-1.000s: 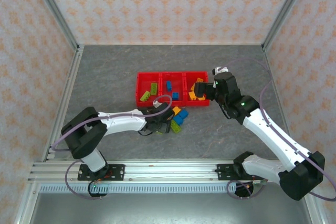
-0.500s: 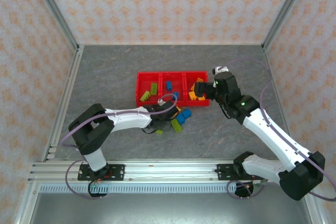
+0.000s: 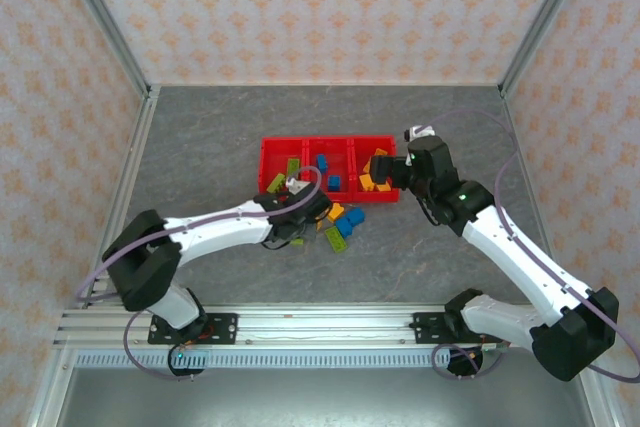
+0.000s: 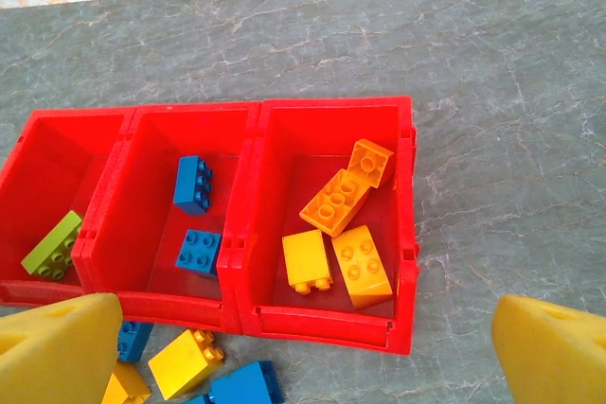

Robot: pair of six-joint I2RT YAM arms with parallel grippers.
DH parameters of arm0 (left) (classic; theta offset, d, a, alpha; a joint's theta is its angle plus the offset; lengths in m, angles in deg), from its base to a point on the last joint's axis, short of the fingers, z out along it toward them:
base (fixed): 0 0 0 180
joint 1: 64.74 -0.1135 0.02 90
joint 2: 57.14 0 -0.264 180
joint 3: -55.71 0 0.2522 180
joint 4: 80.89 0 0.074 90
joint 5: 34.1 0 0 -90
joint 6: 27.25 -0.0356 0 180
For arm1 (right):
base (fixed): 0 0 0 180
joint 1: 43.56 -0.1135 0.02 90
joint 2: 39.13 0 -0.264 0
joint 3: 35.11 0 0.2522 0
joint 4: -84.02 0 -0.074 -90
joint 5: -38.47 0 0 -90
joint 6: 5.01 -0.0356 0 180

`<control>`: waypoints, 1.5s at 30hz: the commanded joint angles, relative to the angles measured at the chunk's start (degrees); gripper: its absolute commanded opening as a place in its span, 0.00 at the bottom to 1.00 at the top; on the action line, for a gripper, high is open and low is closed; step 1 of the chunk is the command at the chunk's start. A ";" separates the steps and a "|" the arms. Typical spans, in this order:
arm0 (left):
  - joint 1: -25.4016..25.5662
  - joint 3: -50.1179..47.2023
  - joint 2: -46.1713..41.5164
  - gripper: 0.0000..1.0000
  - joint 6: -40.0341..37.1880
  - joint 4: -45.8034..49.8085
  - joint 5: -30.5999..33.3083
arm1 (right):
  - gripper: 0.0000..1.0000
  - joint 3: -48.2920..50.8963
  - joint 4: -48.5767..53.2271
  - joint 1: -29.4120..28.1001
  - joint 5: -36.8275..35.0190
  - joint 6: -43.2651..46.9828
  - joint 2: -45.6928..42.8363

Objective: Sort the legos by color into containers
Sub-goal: Pick up the lego from the middle-left of the table, then place the lego in the container.

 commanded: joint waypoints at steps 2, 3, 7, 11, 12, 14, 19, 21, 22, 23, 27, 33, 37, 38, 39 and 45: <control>-1.47 5.35 -3.53 0.23 0.39 3.56 6.69 | 1.00 -2.24 -0.28 -0.30 -0.60 -0.41 0.59; -2.43 6.44 -3.63 0.24 0.06 3.92 7.39 | 1.00 -2.34 -0.27 -0.30 -0.60 -0.42 0.66; -7.97 9.58 -2.81 0.27 -1.80 3.66 6.99 | 1.00 -2.53 -0.20 -0.30 -0.52 -0.54 0.69; -13.26 11.74 -0.70 0.27 -3.40 1.46 6.76 | 1.00 -2.05 0.07 -0.30 -1.17 -0.23 0.01; -14.23 12.59 0.35 0.27 -3.76 1.26 6.82 | 1.00 -1.94 0.07 -0.28 -1.30 -0.22 -0.18; -15.48 14.52 2.68 0.27 -4.22 1.09 6.86 | 1.00 -1.57 0.07 -0.30 -1.77 -0.08 -0.67; -16.56 19.43 9.76 0.27 -6.50 -0.30 5.71 | 1.00 -1.20 -0.10 -0.30 -2.29 0.25 -0.85; -16.95 21.54 12.77 0.26 -6.73 -0.29 5.26 | 1.00 -1.27 -0.01 -0.30 -2.37 0.38 -0.73; -17.19 22.62 14.34 0.26 -6.73 -0.12 5.32 | 1.00 -1.29 -0.01 -0.34 -2.45 0.41 -0.82; -17.47 23.51 15.77 0.26 -6.69 0.02 5.32 | 1.00 -1.21 0.07 -0.30 -2.54 0.44 -0.85; -18.79 25.94 19.80 0.27 -6.77 -0.85 5.00 | 1.00 -1.01 0.09 -0.30 -2.79 0.66 -1.07; -20.66 30.58 25.67 0.27 -7.90 -0.86 4.36 | 1.00 -0.68 -0.01 -0.30 -3.14 0.76 -1.44; -20.97 32.89 28.10 0.29 -8.53 -1.02 2.85 | 1.00 -0.59 -0.27 -0.30 -3.16 0.83 -1.38; -21.06 33.28 28.63 0.31 -8.66 -1.10 2.37 | 1.00 -0.61 -0.28 -0.30 -3.15 0.84 -1.34; -21.05 33.53 29.02 0.35 -8.70 -1.08 1.93 | 1.00 -0.71 -0.28 -0.30 -3.15 0.88 -1.22; -21.26 33.41 29.47 0.49 -8.66 -2.42 0.02 | 1.00 -0.90 -0.39 -0.30 -2.98 0.87 -0.74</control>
